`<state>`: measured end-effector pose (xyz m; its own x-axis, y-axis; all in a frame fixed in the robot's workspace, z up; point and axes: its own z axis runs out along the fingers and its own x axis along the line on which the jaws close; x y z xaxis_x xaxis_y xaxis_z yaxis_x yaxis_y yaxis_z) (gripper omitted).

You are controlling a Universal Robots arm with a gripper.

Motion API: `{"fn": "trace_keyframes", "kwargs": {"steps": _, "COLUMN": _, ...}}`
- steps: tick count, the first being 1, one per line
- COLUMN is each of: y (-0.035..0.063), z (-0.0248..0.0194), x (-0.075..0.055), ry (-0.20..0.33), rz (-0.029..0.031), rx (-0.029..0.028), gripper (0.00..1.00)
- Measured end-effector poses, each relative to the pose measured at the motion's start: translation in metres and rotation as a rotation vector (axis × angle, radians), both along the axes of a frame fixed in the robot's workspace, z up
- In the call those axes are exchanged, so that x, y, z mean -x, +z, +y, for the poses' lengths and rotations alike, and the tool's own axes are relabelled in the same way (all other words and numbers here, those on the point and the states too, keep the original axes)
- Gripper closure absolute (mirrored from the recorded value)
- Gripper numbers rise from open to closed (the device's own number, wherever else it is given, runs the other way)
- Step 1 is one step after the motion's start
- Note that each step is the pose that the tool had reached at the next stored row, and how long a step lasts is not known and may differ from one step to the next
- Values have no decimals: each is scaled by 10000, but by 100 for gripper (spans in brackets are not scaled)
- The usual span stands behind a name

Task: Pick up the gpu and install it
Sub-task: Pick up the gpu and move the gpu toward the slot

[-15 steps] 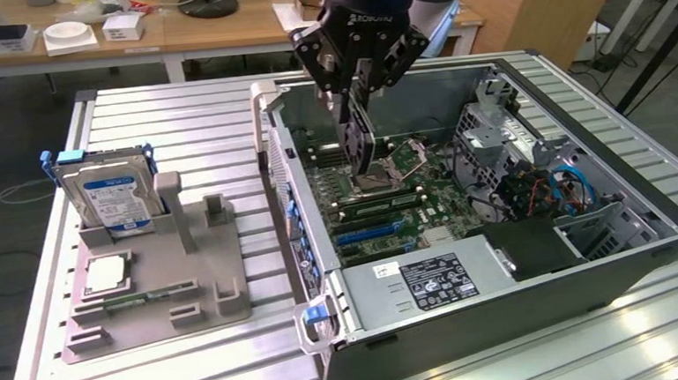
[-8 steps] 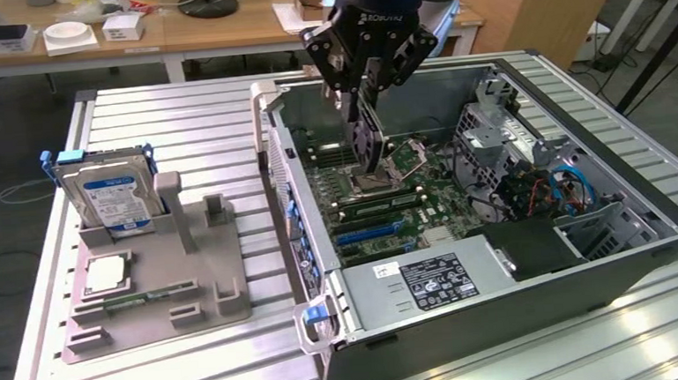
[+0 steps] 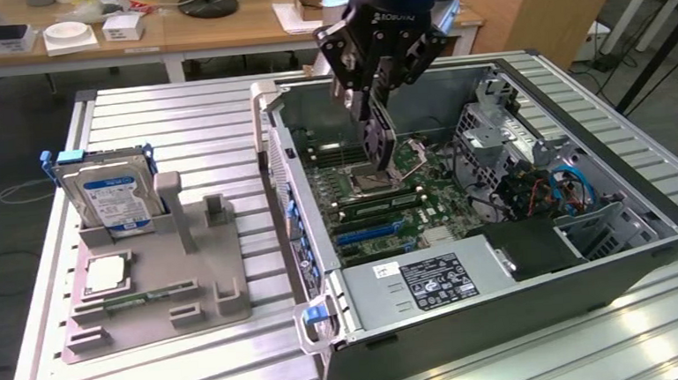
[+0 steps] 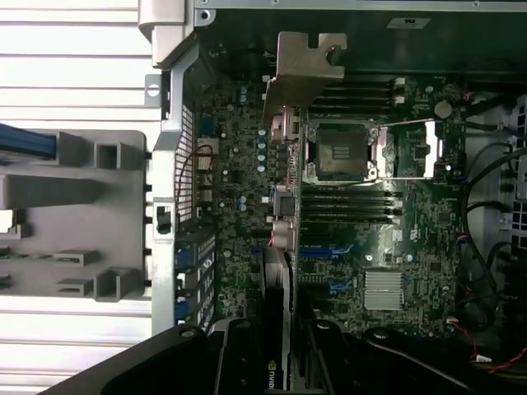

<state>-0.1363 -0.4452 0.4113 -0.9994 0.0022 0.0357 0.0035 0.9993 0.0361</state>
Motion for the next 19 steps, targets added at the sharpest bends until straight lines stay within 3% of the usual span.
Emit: {"fn": "trace_keyframes", "kwargs": {"steps": 19, "y": 1, "z": 0, "x": -295, "ry": 18, "rz": 1, "rx": 1, "gripper": 74}}
